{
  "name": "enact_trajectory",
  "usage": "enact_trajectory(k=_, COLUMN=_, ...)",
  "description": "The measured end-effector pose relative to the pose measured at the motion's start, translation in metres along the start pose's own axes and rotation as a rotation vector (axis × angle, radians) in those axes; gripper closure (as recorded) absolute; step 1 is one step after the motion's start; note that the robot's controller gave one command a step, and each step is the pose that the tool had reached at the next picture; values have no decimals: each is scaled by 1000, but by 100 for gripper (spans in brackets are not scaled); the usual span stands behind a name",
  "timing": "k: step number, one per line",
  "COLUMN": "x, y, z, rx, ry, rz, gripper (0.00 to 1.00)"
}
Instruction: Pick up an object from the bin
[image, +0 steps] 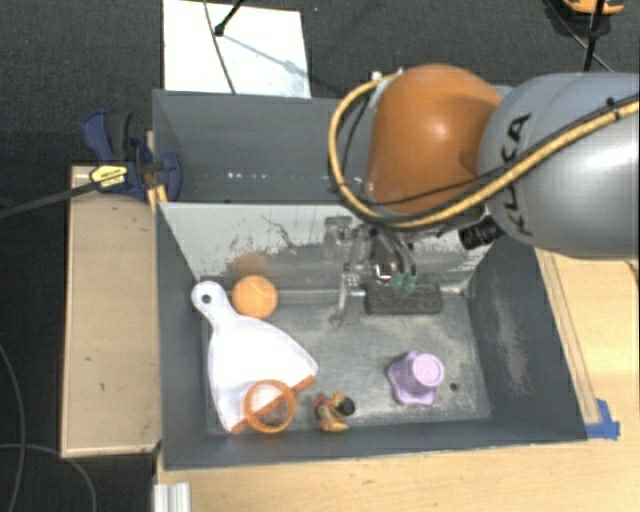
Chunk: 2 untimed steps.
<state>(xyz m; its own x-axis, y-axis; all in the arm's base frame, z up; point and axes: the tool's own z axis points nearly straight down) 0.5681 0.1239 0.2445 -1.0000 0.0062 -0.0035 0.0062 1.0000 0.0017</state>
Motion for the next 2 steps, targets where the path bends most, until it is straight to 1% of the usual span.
enact_trajectory(k=1, x=0, y=0, z=0, rx=0, ry=0, rz=1, gripper=0)
enact_trajectory(k=2, x=43, y=-1, z=42, rx=0, ry=-5, rz=-67, gripper=0)
